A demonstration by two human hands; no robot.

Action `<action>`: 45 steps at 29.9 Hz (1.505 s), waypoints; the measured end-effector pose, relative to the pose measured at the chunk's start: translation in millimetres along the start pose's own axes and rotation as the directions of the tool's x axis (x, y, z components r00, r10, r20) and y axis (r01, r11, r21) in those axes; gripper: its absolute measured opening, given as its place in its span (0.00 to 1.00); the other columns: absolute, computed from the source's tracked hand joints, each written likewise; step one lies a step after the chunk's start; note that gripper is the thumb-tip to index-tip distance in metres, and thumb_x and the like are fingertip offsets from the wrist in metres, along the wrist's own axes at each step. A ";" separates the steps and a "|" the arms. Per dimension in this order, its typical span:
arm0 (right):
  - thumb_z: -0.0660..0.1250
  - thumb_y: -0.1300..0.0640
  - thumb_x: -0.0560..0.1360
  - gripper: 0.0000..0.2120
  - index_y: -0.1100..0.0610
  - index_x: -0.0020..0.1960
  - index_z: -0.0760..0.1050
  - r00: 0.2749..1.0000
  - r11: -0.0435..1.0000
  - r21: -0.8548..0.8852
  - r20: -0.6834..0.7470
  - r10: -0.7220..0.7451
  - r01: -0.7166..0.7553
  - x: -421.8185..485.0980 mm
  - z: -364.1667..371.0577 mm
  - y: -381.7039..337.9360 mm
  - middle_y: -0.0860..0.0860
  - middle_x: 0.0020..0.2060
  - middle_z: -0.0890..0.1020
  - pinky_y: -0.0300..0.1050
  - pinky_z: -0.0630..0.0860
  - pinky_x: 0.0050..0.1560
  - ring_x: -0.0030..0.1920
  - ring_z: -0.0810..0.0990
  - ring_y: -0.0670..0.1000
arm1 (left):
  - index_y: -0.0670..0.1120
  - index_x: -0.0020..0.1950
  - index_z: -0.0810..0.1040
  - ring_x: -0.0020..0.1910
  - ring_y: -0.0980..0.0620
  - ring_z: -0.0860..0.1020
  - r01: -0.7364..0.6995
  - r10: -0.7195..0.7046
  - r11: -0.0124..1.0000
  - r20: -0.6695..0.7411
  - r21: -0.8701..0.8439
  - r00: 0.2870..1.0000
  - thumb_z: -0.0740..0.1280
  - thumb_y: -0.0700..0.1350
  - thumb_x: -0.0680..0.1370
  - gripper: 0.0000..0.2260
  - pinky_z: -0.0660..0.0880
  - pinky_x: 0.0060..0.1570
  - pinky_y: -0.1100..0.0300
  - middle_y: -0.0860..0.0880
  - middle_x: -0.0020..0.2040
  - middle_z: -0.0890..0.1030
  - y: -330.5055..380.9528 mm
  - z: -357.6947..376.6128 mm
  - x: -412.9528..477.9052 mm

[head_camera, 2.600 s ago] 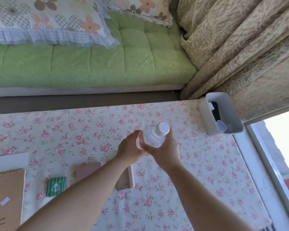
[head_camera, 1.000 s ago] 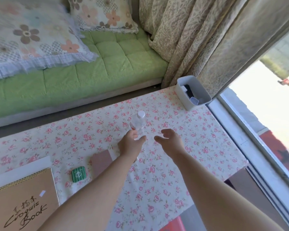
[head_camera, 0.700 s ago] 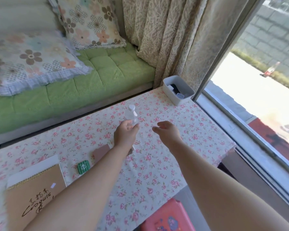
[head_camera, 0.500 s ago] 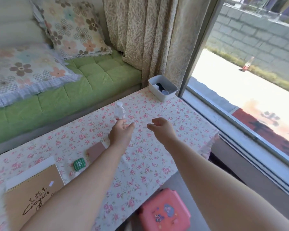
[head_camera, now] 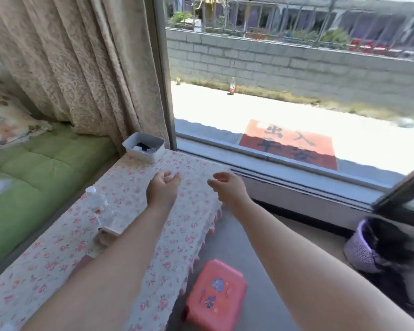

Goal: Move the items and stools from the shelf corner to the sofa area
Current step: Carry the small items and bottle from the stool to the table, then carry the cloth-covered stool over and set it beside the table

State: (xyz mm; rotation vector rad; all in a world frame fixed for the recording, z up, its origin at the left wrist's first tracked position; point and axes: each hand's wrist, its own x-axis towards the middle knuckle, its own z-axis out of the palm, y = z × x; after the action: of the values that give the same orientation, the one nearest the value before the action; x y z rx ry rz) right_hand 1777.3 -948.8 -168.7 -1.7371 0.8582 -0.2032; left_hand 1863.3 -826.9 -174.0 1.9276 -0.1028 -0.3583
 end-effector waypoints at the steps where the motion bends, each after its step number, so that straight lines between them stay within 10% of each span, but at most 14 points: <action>1: 0.67 0.55 0.75 0.19 0.60 0.64 0.73 0.998 1.000 0.020 -0.062 0.012 -0.011 -6.0 -13.8 2.2 0.57 0.58 0.80 0.45 0.75 0.49 0.49 0.77 0.50 | 0.44 0.68 0.70 0.60 0.47 0.76 -0.027 0.027 1.000 0.056 -0.002 0.998 0.63 0.50 0.78 0.20 0.72 0.59 0.54 0.45 0.62 0.77 9.0 8.6 -3.9; 12: 0.67 0.54 0.74 0.13 0.55 0.57 0.75 0.814 0.973 0.227 -0.556 0.166 -0.043 -120.6 -131.5 60.3 0.52 0.52 0.79 0.52 0.77 0.57 0.54 0.78 0.53 | 0.42 0.65 0.73 0.54 0.45 0.77 -0.307 0.289 0.950 0.514 -0.053 0.808 0.66 0.50 0.77 0.19 0.74 0.59 0.50 0.44 0.56 0.79 65.1 102.7 -97.0; 29: 0.65 0.57 0.75 0.12 0.57 0.59 0.74 0.163 0.902 0.428 -0.887 0.432 -0.058 -436.4 -272.7 218.4 0.52 0.54 0.79 0.47 0.75 0.53 0.57 0.78 0.54 | 0.46 0.62 0.76 0.52 0.48 0.79 -0.452 0.300 0.875 0.927 -0.172 0.227 0.68 0.51 0.75 0.18 0.76 0.59 0.49 0.48 0.52 0.81 47.0 237.8 -428.9; 40: 0.66 0.58 0.74 0.12 0.58 0.57 0.75 0.078 0.888 0.459 -0.885 0.458 -0.008 -601.4 -359.3 309.2 0.54 0.52 0.80 0.47 0.75 0.51 0.53 0.79 0.53 | 0.43 0.67 0.72 0.43 0.52 0.76 -0.479 0.264 0.861 0.955 -0.172 0.131 0.65 0.50 0.77 0.20 0.67 0.32 0.66 0.46 0.59 0.80 14.7 279.5 -638.3; 45: 0.66 0.56 0.75 0.11 0.55 0.57 0.74 0.094 0.879 0.477 -0.875 0.475 -0.005 -628.7 -381.9 326.6 0.53 0.55 0.79 0.49 0.76 0.57 0.58 0.78 0.55 | 0.45 0.68 0.71 0.47 0.52 0.75 -0.470 0.223 0.871 0.967 -0.141 0.124 0.65 0.51 0.77 0.21 0.70 0.40 0.62 0.46 0.60 0.79 8.3 295.0 -677.3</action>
State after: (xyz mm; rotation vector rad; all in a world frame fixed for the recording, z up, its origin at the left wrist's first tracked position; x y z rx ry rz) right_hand 976.1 -876.1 -147.4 -0.8190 1.9394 -1.3566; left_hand 1133.2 -931.4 -130.6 1.4518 -1.5150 -1.2604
